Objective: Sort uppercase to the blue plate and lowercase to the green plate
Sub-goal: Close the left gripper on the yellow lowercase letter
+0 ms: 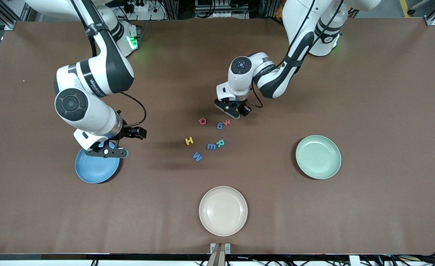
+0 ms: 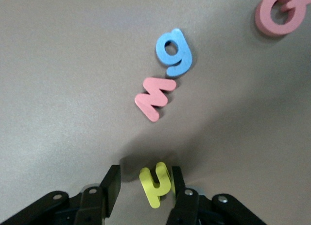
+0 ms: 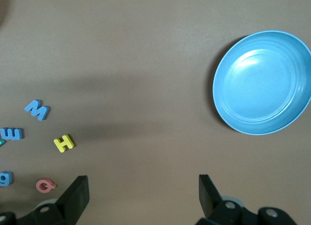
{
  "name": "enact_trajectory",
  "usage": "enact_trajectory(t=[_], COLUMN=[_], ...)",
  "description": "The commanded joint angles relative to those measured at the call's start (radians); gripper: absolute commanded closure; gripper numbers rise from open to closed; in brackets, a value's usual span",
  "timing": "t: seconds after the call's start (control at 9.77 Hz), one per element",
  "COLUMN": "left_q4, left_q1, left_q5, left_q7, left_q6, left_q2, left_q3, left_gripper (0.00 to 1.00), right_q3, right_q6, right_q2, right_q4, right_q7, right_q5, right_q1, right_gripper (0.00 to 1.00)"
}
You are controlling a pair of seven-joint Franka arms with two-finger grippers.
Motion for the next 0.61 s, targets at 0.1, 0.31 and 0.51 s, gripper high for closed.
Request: enact_trajectory(t=[0.1,0.31,0.51], left_q4=[0.003,0.000,0.000], left_q1=[0.007,0.007,0.007], left_q5=[0.024,0.014,0.014], left_q7=[-0.005,-0.019,-0.071], left_q6=[-0.001,-0.001,-0.001], left_q2=[-0.004,-0.001,0.006], left_q3=[-0.002,-0.002,-0.002], left_gripper=[0.50,0.48,0.49], right_q3=[0.005,0.004,0.004], right_q6=[-0.002,-0.011,-0.016], right_q2=[-0.005,-0.016,-0.019], right_q4=[0.004,0.002,0.002], right_q7=[0.012,0.012,0.003], right_q5=[0.003,0.003,0.003], right_q1=[-0.008,-0.026,-0.040], right_gripper=[0.00,0.00,0.00])
